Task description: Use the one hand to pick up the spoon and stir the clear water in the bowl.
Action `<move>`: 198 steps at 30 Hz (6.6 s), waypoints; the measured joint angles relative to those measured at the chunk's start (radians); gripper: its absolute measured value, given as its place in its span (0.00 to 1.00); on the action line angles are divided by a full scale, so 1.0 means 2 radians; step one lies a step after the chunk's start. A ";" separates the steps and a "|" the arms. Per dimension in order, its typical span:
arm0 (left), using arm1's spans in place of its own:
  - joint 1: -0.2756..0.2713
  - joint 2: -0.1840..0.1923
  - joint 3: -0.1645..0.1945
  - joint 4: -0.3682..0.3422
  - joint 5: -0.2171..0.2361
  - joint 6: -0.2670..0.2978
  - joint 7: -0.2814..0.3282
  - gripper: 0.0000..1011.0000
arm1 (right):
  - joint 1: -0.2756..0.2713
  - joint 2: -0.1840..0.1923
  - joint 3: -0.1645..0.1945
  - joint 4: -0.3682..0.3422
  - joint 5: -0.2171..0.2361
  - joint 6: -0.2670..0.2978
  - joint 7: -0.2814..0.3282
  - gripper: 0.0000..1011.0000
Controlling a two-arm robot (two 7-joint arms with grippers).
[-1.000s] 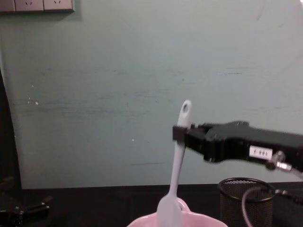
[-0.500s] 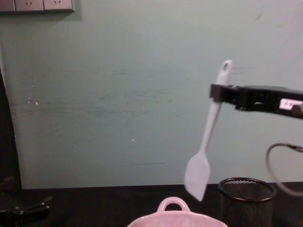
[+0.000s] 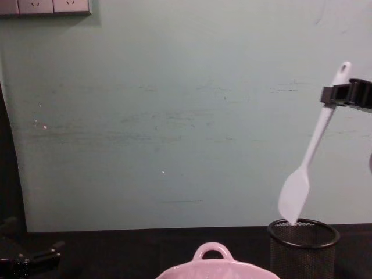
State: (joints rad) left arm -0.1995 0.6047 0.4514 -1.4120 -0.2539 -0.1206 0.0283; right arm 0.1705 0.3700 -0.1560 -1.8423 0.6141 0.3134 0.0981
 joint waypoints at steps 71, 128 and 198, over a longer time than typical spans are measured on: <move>0.000 0.000 0.000 0.000 0.000 0.000 0.000 1.00 | 0.013 -0.027 -0.020 0.112 0.089 0.015 -0.080 0.12; 0.000 0.000 0.000 0.000 0.000 0.000 0.000 1.00 | -0.041 0.013 -0.016 0.036 0.025 0.009 -0.087 0.99; 0.000 0.000 0.000 0.000 0.000 0.000 0.000 1.00 | -0.138 0.045 0.030 0.082 -0.103 -0.144 -0.046 0.99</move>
State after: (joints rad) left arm -0.1995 0.6047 0.4513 -1.4120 -0.2539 -0.1205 0.0283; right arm -0.1065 0.4598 -0.0963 -1.6789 0.4091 0.0258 0.0058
